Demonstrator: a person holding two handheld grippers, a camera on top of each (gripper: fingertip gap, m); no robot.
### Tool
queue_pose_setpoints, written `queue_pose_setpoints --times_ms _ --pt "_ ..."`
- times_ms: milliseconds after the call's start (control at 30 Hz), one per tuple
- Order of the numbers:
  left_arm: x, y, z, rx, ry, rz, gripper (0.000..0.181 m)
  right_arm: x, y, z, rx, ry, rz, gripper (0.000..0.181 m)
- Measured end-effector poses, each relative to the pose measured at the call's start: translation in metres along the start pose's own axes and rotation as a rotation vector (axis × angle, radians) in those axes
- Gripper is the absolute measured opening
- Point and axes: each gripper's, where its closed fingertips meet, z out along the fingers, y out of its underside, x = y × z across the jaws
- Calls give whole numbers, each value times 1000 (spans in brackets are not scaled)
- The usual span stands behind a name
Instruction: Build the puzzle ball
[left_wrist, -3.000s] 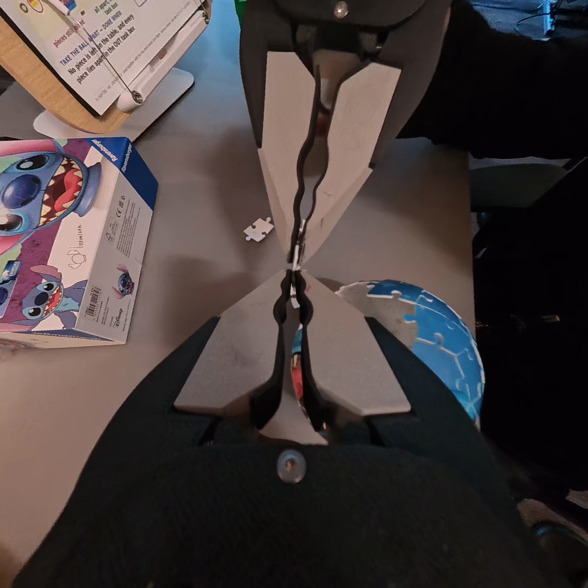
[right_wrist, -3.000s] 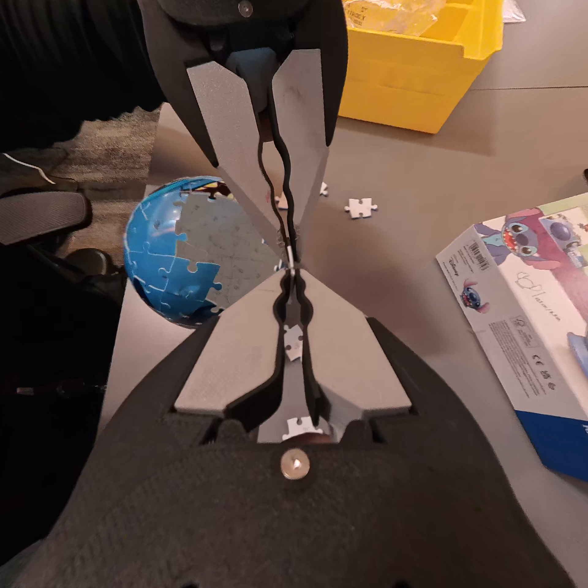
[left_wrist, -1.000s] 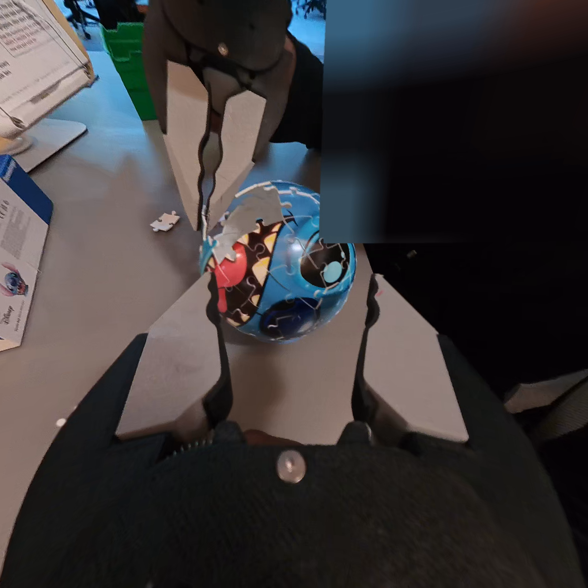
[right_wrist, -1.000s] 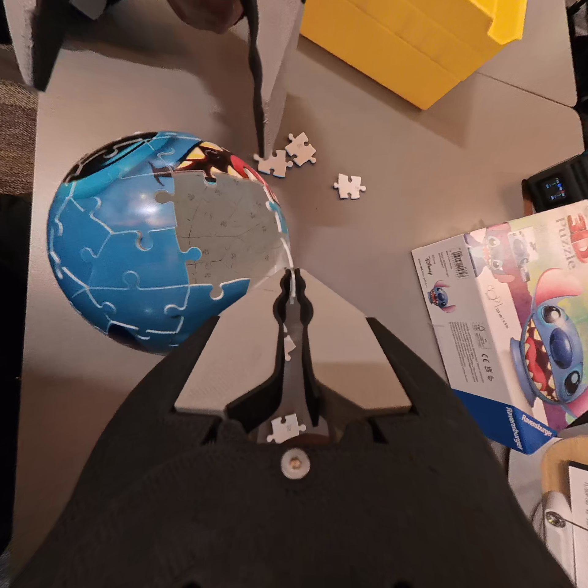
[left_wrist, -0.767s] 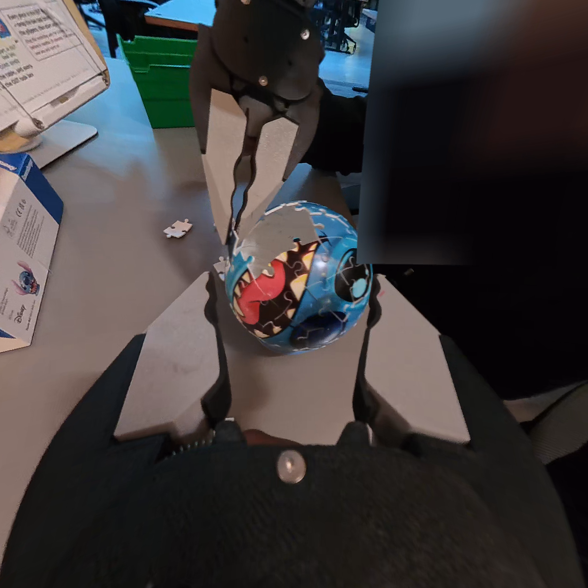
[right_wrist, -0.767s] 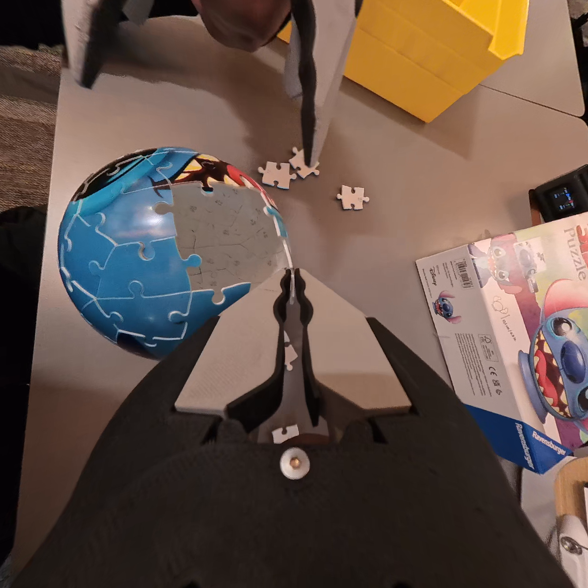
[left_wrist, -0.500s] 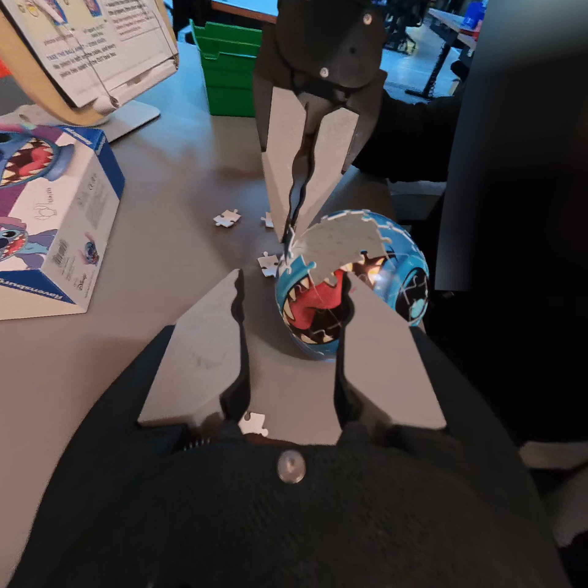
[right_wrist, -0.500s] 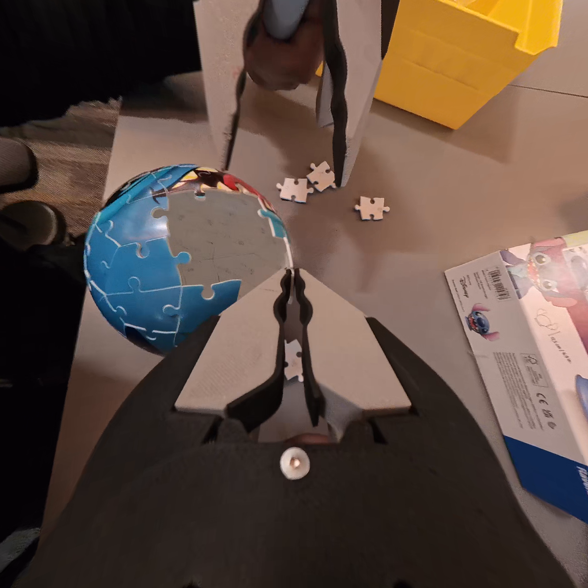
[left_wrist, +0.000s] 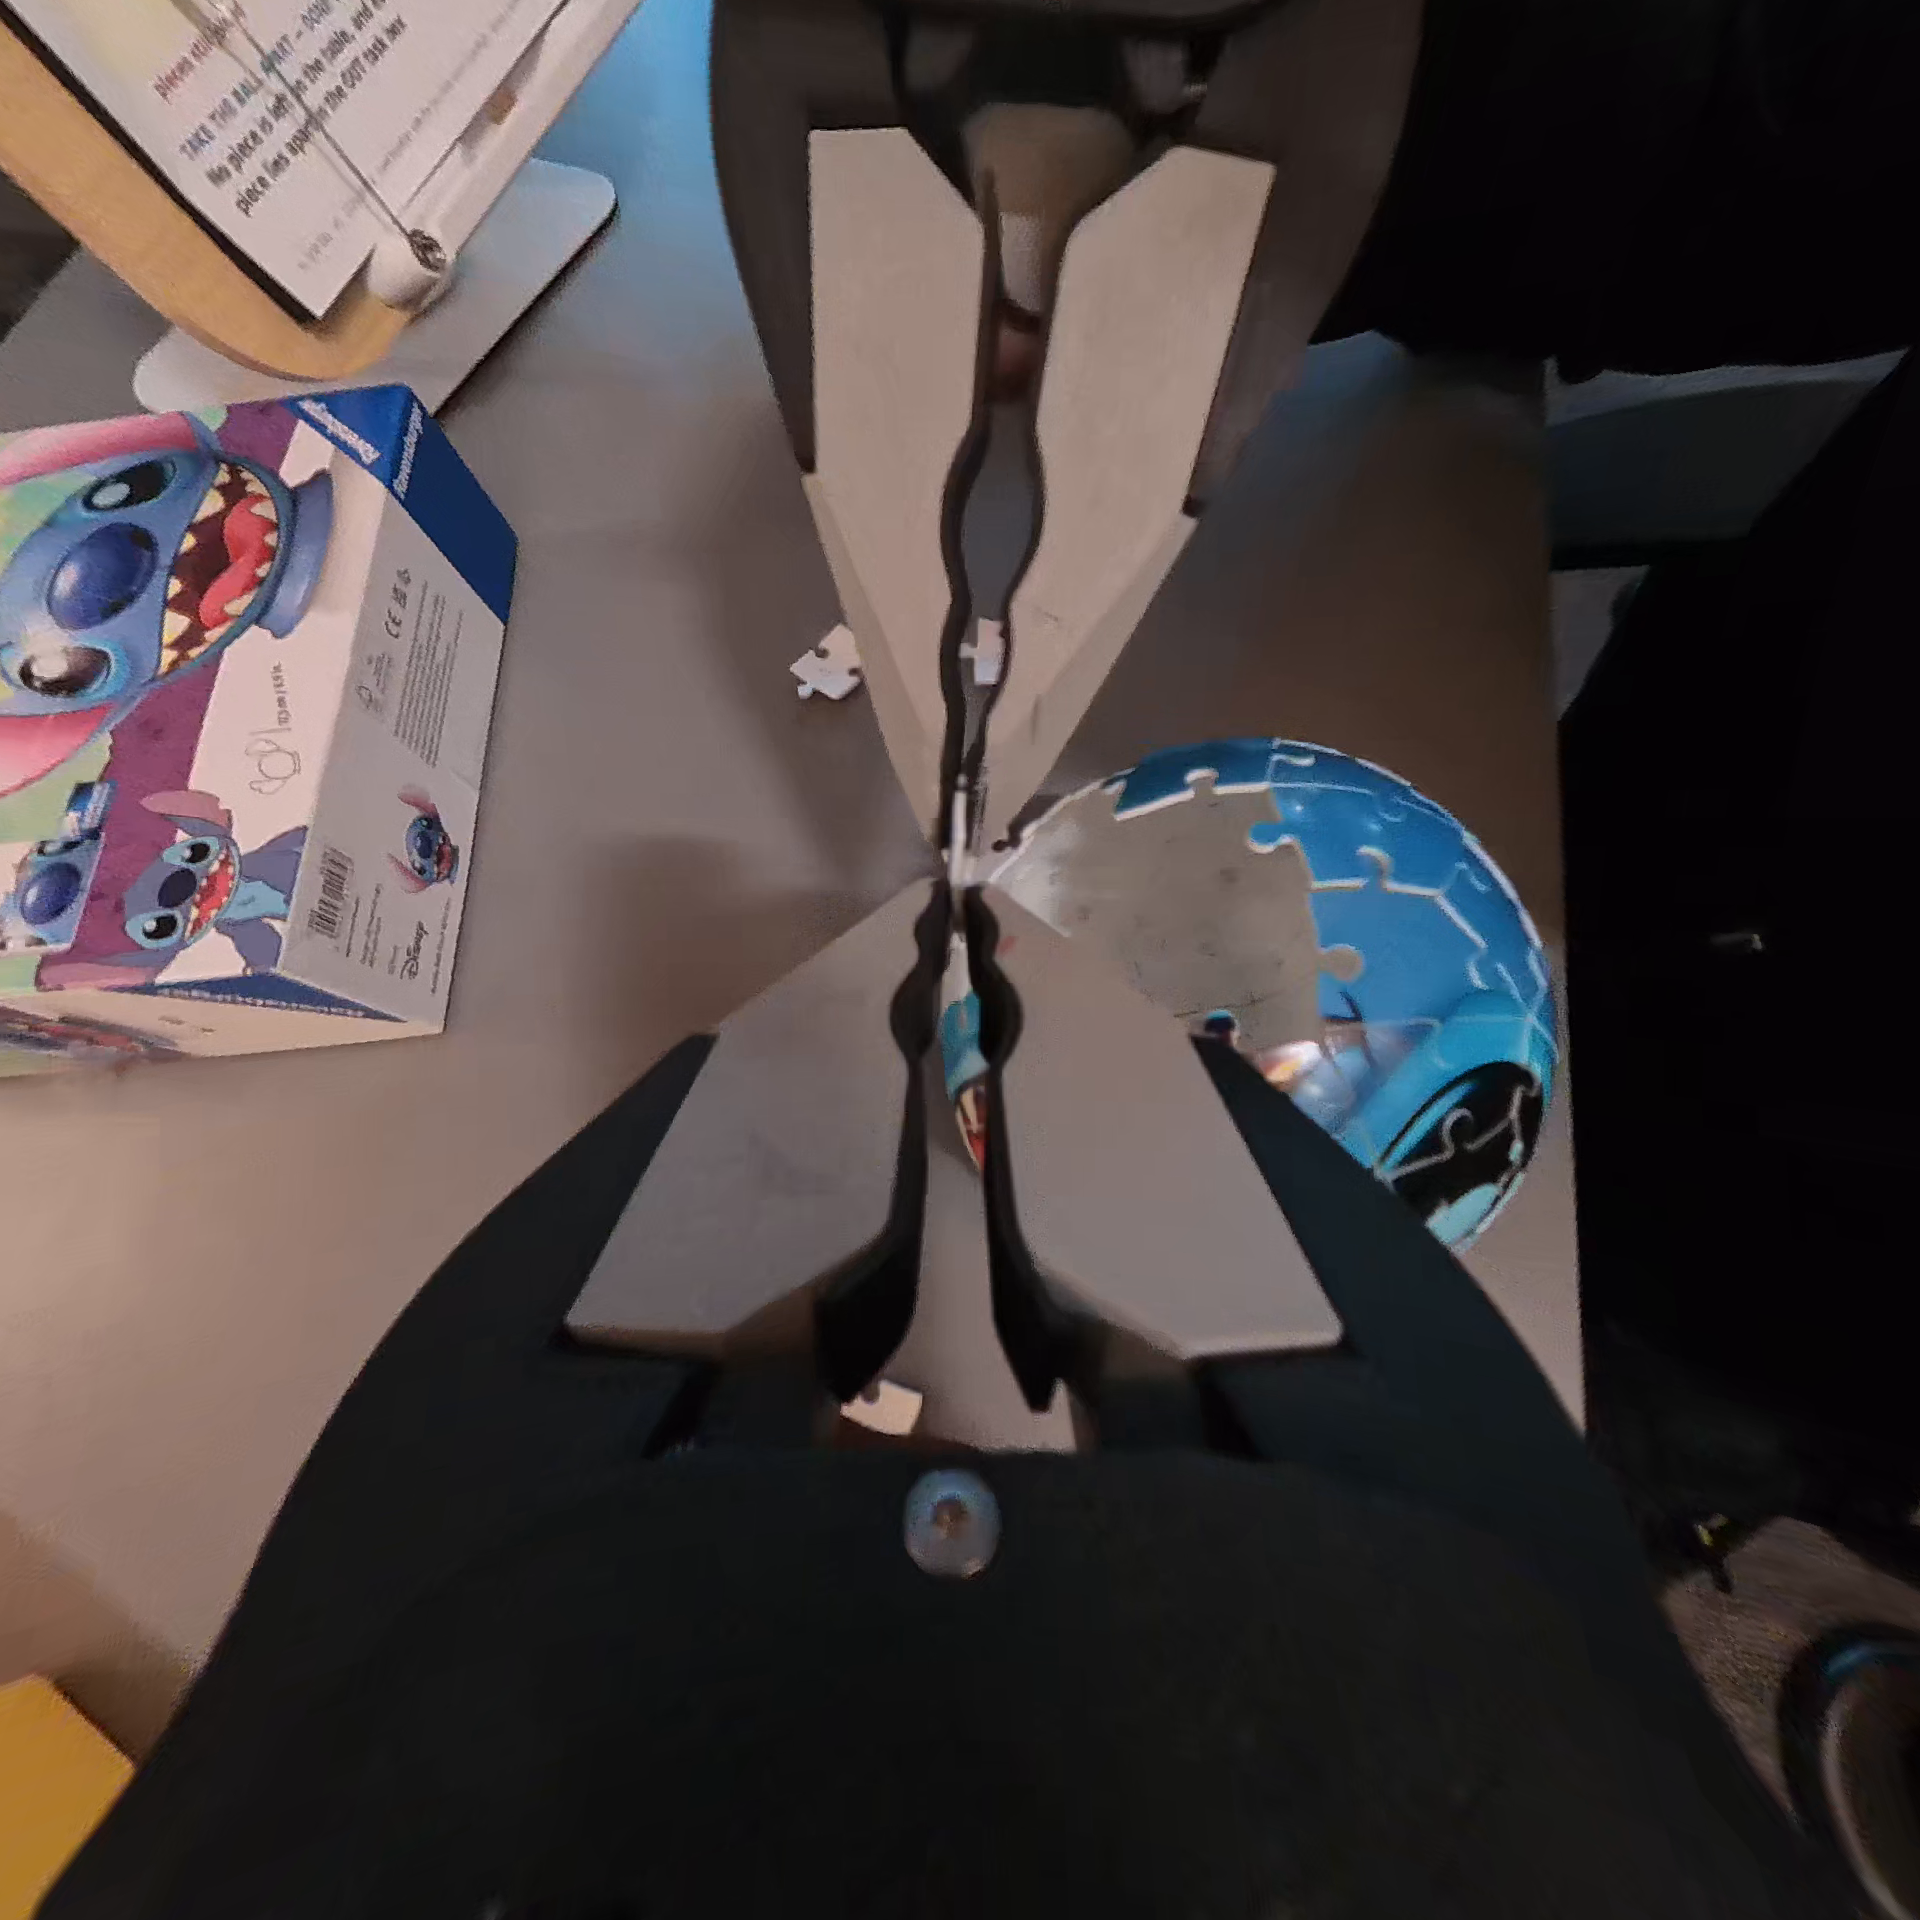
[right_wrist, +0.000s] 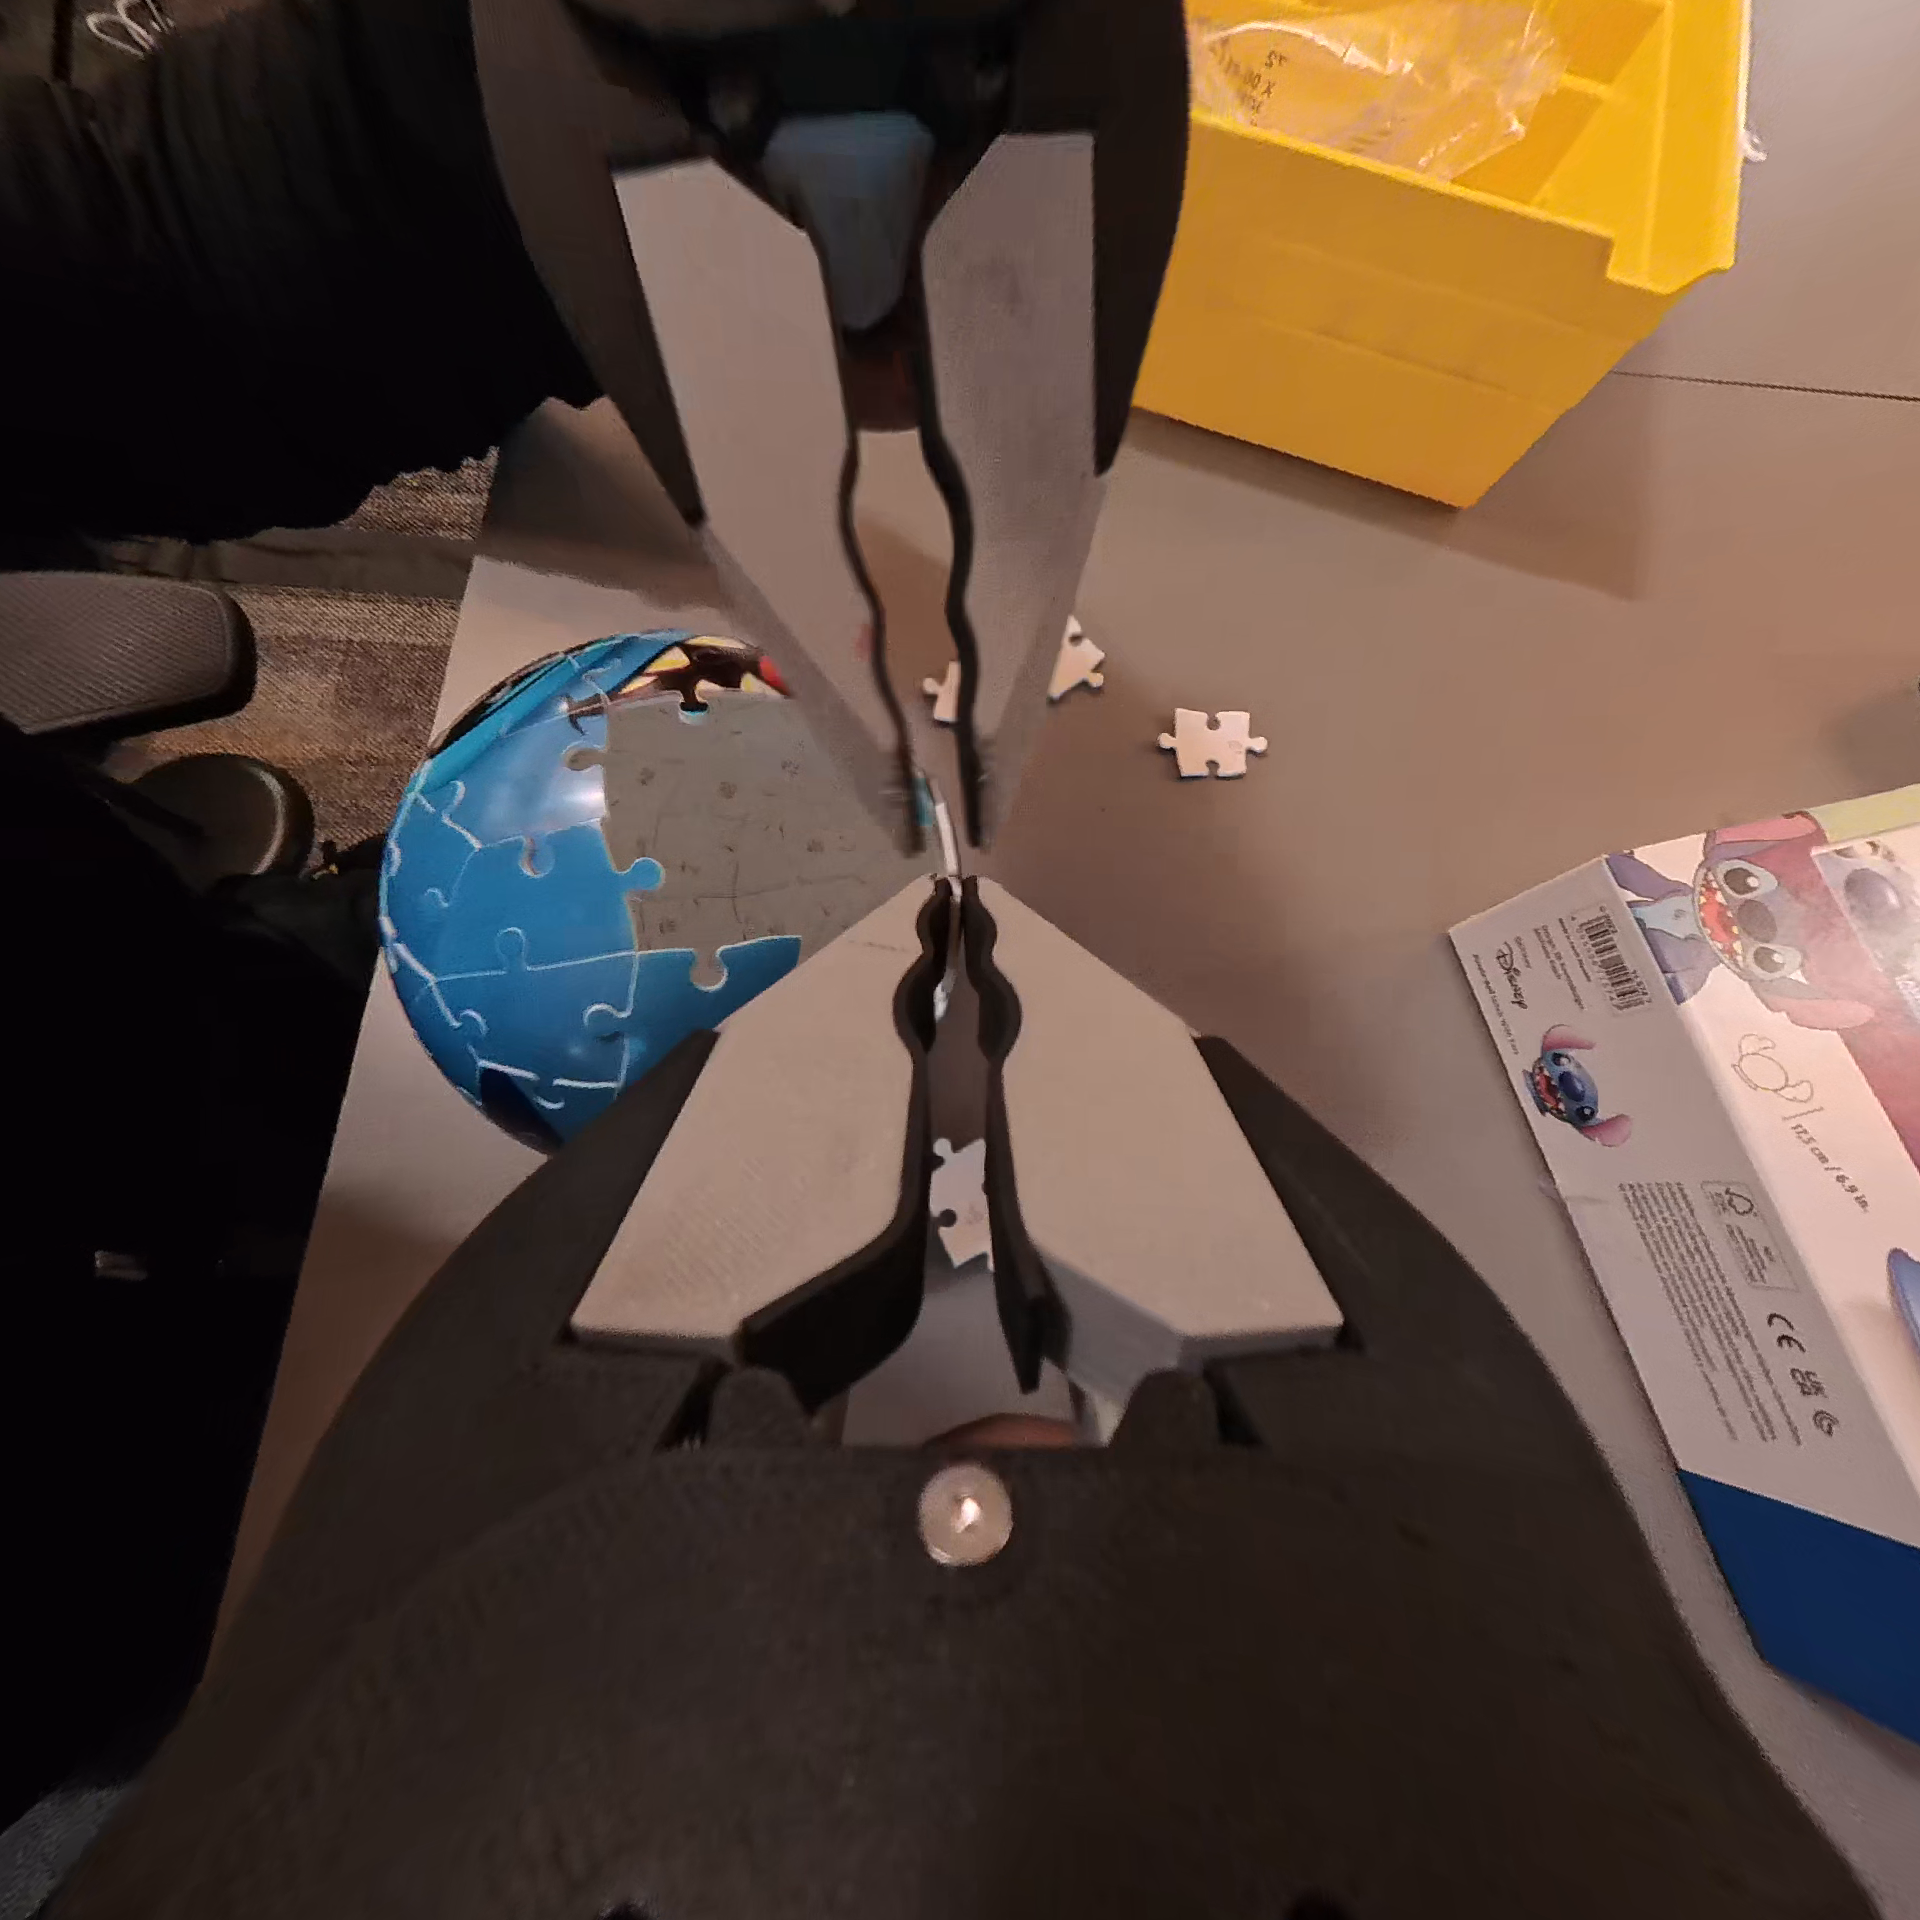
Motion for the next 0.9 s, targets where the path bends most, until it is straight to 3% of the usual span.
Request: queue_pose_setpoints --times_ms 667,767,900 --pt "1 6 6 3 0 -49 0 0 -3 -1 0 57 -54 0" --pt "5 1 -4 51 28 -54 14 0 -2 -1 -22 96 -88 0" --pt "-1 -6 -29 136 26 -93 20 -3 -2 2 -41 97 -104 0"
